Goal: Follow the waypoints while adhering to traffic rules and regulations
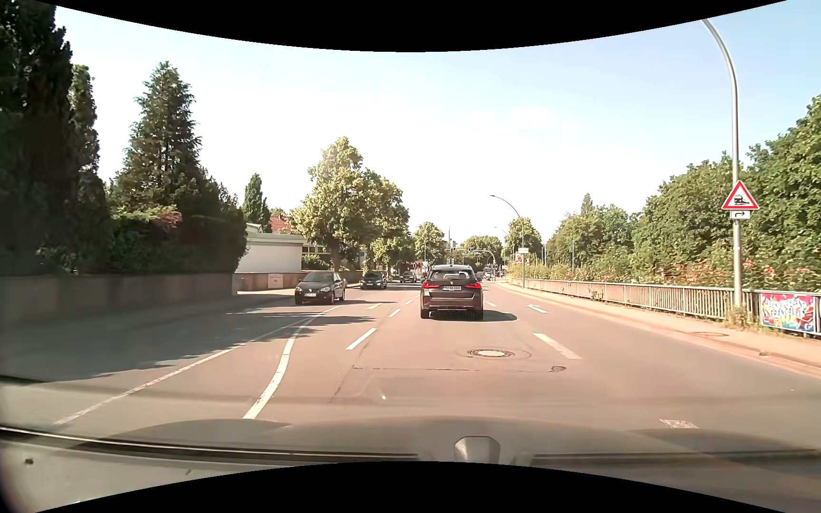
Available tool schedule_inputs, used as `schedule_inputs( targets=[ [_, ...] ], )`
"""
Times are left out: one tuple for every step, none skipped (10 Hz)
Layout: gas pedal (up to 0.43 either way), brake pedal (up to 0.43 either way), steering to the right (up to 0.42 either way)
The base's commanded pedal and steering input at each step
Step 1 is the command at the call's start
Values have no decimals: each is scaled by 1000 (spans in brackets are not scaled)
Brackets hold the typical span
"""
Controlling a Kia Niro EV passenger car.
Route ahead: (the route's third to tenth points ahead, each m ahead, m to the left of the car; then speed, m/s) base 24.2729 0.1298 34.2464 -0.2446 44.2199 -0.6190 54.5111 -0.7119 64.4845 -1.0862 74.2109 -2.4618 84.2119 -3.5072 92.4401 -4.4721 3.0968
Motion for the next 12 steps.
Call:
schedule_inputs(
  targets=[
    [0,6,3],
    [0,0,4],
    [0,6,4],
    [0,6,4],
    [0,6,4],
    [0,6,4],
    [0,6,4],
    [0,6,4],
    [0,6,5],
    [0,6,5],
    [0,6,5],
    [0,6,5]
  ],
)
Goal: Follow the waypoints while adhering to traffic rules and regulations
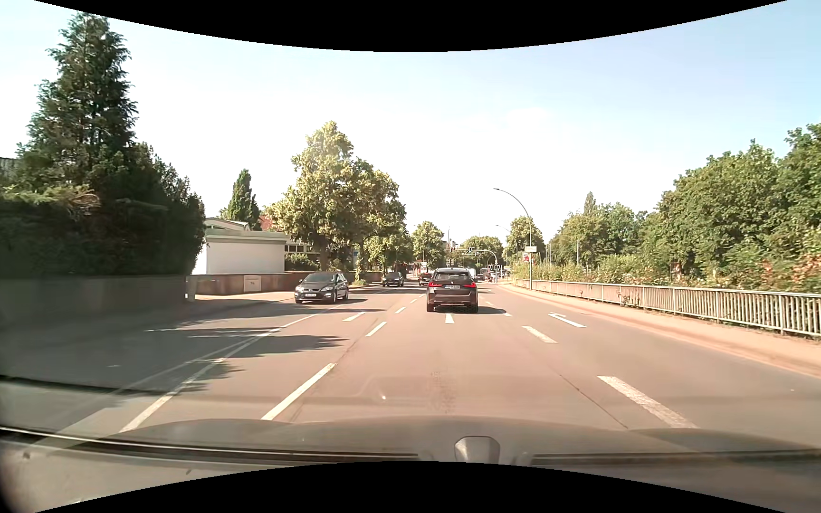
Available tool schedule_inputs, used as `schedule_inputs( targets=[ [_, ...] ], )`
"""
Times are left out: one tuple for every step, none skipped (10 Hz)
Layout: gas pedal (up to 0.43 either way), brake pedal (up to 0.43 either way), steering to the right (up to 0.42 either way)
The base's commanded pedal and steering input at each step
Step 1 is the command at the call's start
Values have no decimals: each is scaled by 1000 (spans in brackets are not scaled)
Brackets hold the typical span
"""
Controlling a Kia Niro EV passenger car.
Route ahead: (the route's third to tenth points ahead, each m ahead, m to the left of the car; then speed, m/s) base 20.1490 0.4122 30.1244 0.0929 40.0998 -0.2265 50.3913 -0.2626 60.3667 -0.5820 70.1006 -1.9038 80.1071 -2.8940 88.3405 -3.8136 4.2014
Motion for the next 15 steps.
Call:
schedule_inputs(
  targets=[
    [0,12,5],
    [0,6,5],
    [0,6,5],
    [0,6,5],
    [0,6,5],
    [0,6,6],
    [0,6,7],
    [0,6,8],
    [0,6,8],
    [0,6,8],
    [0,6,8],
    [0,6,8],
    [0,6,8],
    [0,0,8],
    [0,6,8]
  ],
)
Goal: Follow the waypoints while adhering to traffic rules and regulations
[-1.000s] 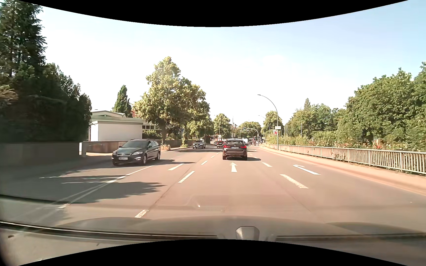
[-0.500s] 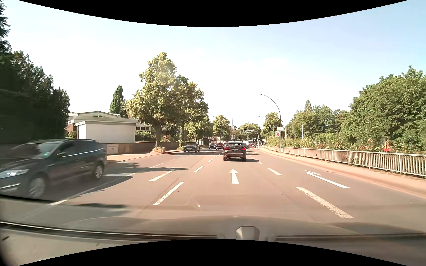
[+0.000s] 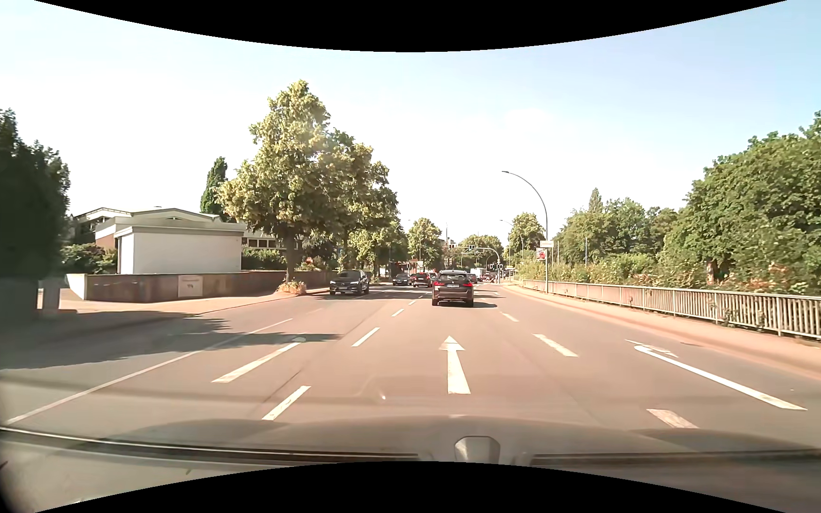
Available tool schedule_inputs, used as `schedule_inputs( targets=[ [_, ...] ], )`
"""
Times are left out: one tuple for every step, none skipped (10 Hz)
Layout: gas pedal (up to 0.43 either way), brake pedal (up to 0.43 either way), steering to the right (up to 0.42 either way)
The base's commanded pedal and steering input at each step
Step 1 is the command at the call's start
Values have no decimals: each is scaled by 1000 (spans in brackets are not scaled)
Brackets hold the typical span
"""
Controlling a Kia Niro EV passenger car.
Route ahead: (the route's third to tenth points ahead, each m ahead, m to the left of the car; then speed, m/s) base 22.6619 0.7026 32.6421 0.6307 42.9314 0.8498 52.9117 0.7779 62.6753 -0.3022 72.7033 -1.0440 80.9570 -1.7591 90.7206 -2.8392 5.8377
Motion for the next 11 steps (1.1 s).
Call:
schedule_inputs(
  targets=[
    [0,6,8],
    [0,6,8],
    [0,6,8],
    [0,12,8],
    [0,6,8],
    [0,12,8],
    [0,6,8],
    [0,6,8],
    [0,6,8],
    [0,12,8],
    [0,6,8]
  ],
)
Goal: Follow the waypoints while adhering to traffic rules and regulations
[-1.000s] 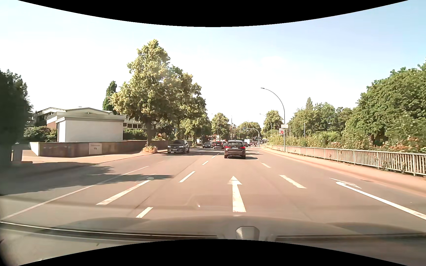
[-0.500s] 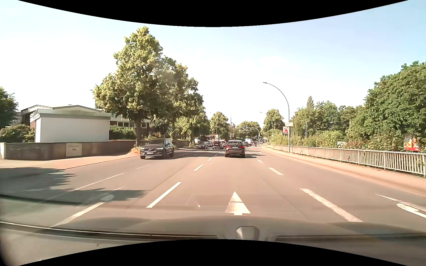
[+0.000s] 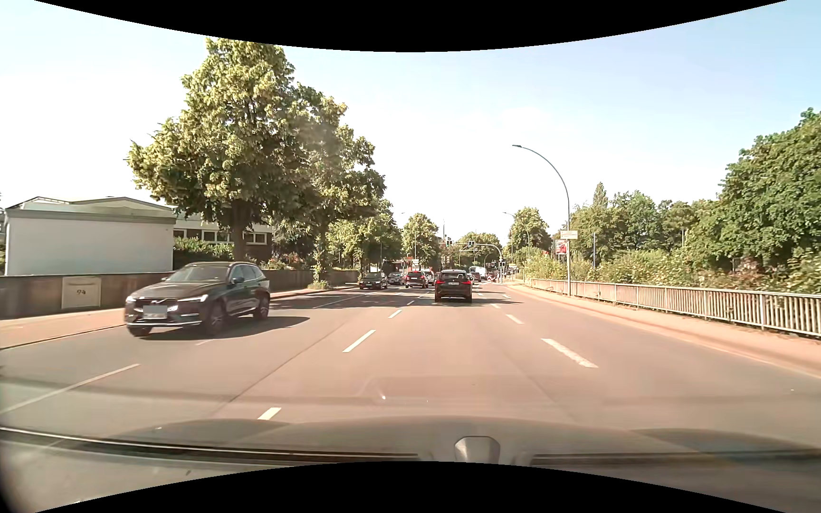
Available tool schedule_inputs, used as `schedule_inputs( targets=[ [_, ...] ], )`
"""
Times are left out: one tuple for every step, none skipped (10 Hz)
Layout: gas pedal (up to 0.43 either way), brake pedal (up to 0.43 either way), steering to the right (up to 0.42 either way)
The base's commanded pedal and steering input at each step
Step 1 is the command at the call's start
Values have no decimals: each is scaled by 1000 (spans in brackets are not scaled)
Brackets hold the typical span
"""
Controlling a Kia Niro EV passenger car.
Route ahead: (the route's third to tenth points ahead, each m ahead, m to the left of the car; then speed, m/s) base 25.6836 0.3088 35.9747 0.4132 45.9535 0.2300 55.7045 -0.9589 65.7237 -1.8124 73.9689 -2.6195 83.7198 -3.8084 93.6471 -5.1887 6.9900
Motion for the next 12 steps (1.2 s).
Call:
schedule_inputs(
  targets=[
    [0,6,8],
    [0,6,8],
    [0,6,8],
    [0,6,8],
    [0,6,8],
    [0,6,8],
    [0,6,8],
    [0,6,8],
    [0,6,8],
    [0,6,8],
    [0,6,8],
    [0,6,8]
  ],
)
